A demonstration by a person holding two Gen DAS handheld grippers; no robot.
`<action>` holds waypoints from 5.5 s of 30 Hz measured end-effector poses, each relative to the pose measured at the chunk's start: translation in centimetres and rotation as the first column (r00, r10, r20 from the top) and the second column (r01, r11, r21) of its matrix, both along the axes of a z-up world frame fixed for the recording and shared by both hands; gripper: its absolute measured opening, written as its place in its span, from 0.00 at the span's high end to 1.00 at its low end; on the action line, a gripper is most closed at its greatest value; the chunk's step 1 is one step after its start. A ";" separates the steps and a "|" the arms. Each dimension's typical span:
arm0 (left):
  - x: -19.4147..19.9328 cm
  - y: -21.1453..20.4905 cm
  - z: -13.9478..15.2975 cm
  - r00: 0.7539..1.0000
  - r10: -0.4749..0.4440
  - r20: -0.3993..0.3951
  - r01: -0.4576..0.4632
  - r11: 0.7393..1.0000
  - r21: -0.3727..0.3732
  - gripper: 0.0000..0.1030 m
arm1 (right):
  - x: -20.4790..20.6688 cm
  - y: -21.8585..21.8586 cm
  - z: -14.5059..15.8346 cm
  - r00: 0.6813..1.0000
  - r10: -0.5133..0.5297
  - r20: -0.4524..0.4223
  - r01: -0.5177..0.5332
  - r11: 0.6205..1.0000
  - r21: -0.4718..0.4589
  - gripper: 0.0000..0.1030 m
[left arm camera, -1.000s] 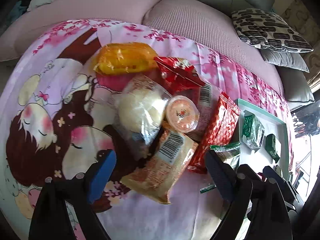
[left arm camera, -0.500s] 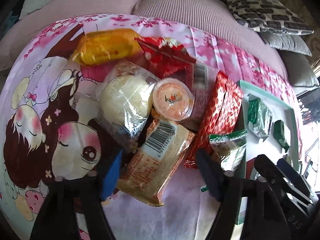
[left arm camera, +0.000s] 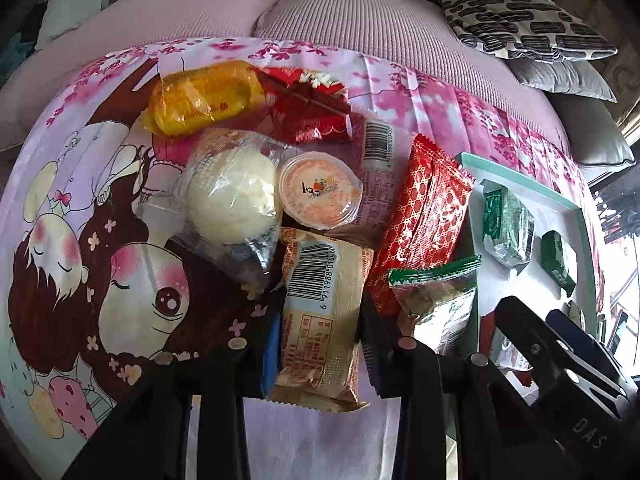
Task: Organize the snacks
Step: 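Grasp the tan barcode bread packet with the left gripper while the right gripper moves to the pile, then grasp the clear round-cookie packet with the right gripper while the left gripper holds the bread packet, then carry both packets over the tray and open the left gripper to drop the bread packet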
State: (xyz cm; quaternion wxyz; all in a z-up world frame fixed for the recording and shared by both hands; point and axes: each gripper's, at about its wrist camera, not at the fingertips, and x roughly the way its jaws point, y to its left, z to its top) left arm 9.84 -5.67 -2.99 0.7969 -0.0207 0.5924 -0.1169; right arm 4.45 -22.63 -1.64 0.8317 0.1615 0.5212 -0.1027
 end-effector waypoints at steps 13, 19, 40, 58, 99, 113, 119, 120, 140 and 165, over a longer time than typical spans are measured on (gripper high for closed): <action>0.2 4.3 0.6 0.993 0.119 -0.027 -0.120 0.992 -0.040 0.65 | 1.4 3.5 -0.2 0.989 0.136 0.059 -0.141 0.986 0.091 0.33; 0.2 5.9 0.6 0.987 0.158 -0.042 -0.160 0.985 -0.058 0.65 | 1.8 5.8 0.2 0.968 0.229 0.097 -0.235 0.971 0.051 0.37; 0.0 6.6 0.3 0.981 0.182 -0.071 -0.187 0.980 -0.062 0.64 | 1.8 7.9 -2.4 0.944 0.329 -0.009 -0.329 0.943 0.045 0.38; -1.2 5.3 -0.5 0.983 0.173 -0.062 -0.175 0.984 -0.019 0.64 | 0.3 9.8 -4.2 0.932 0.345 -0.112 -0.347 0.938 -0.002 0.38; -0.7 5.0 -2.5 0.976 0.192 -0.102 -0.193 0.981 -0.001 0.64 | 1.1 9.7 -4.3 0.959 0.269 -0.094 -0.274 0.961 -0.044 0.48; -1.8 5.0 3.0 0.987 0.157 0.038 -0.154 0.985 -0.084 0.64 | -1.2 8.3 0.7 0.974 0.221 0.041 -0.220 0.975 -0.009 0.48; -2.6 4.8 5.3 0.984 0.145 0.108 -0.133 0.986 -0.104 0.64 | -1.0 6.6 2.0 0.979 0.190 0.074 -0.189 0.982 -0.019 0.48; -2.6 4.5 5.5 0.983 0.143 0.114 -0.132 0.986 -0.103 0.64 | -0.9 6.3 2.0 0.980 0.182 0.075 -0.181 0.983 -0.017 0.48; -1.7 -9.6 6.3 0.983 -0.152 0.101 0.158 0.986 -0.056 0.64 | -3.5 -9.9 2.4 0.972 -0.214 0.096 0.223 0.970 -0.099 0.48; 0.7 -19.0 2.3 0.966 -0.256 0.027 0.257 0.965 -0.044 0.41 | -4.4 -15.3 -0.1 0.936 -0.350 0.033 0.351 0.933 -0.079 0.43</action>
